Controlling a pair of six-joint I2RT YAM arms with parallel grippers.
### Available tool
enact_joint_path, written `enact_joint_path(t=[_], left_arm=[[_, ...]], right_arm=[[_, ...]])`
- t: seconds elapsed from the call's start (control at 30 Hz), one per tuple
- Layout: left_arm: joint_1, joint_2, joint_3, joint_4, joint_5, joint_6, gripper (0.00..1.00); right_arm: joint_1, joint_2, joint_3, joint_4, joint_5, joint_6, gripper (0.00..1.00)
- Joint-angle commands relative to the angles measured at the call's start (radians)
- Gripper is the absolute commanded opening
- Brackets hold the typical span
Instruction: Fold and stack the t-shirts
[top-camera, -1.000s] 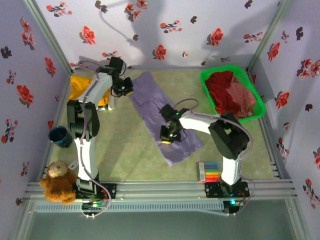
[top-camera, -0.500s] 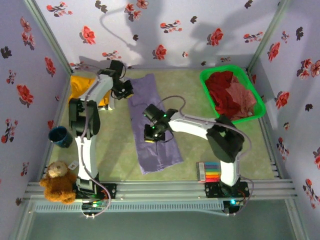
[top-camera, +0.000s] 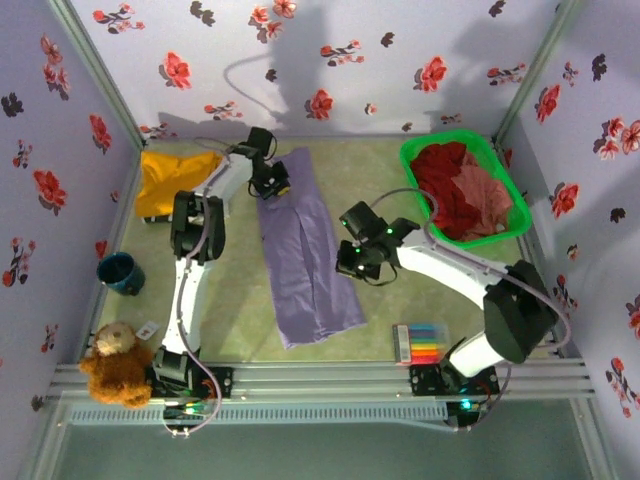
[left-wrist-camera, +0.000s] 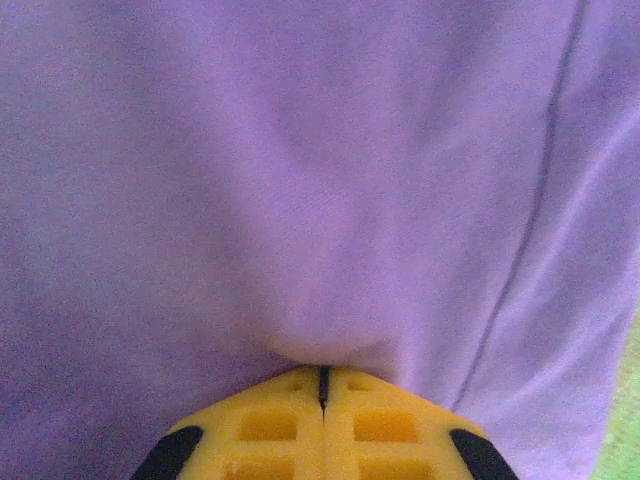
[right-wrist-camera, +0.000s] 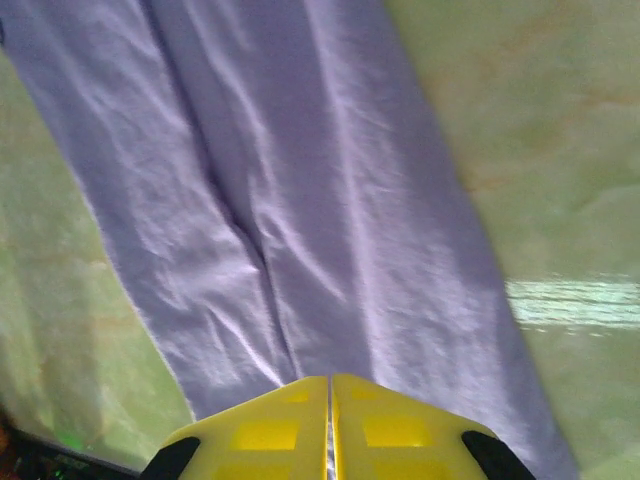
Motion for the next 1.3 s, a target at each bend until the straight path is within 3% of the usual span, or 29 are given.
enact_joint_path(t=[0.0,0.2,0.43,0.63,0.77,0.97,1.1,1.27], left_arm=[[-0.065,0.109,0.125,-0.039,0.112,-0.036,0.00],[-0.147,0.219,0.322,-0.082,0.202,-0.055,0.00],[-0.144,0.053,0.220,-0.090,0.156,0.004,0.04],[-0.123,-0.278,-0.109,-0.059,0.086,0.093,0.33],[-0.121,-0.484,-0.402,-0.047,0.049,0.135,0.35],[-0.159,-0.761,-0.825,-0.108,-0.005,0.170,0.35],[-0.218,-0.916,-1.004,-0.181,-0.051,0.173,0.36],[-0.272,-1.061,-1.184,-0.156,-0.060,0.116,0.37]], right_arm=[[-0.015,-0.055,-0.074,-0.002,0.032,0.022,0.12],[-0.037,-0.124,-0.177,0.040,0.054,0.050,0.18],[-0.055,-0.198,-0.255,-0.010,0.076,0.059,0.33],[-0.030,-0.292,-0.337,-0.006,0.045,0.125,0.44],[0.008,-0.304,-0.341,-0.044,0.008,0.139,0.48],[0.147,-0.291,-0.371,-0.005,0.023,0.248,0.49],[0.211,-0.291,-0.389,0.025,0.052,0.302,0.48],[0.241,-0.285,-0.418,0.036,0.066,0.315,0.47]])
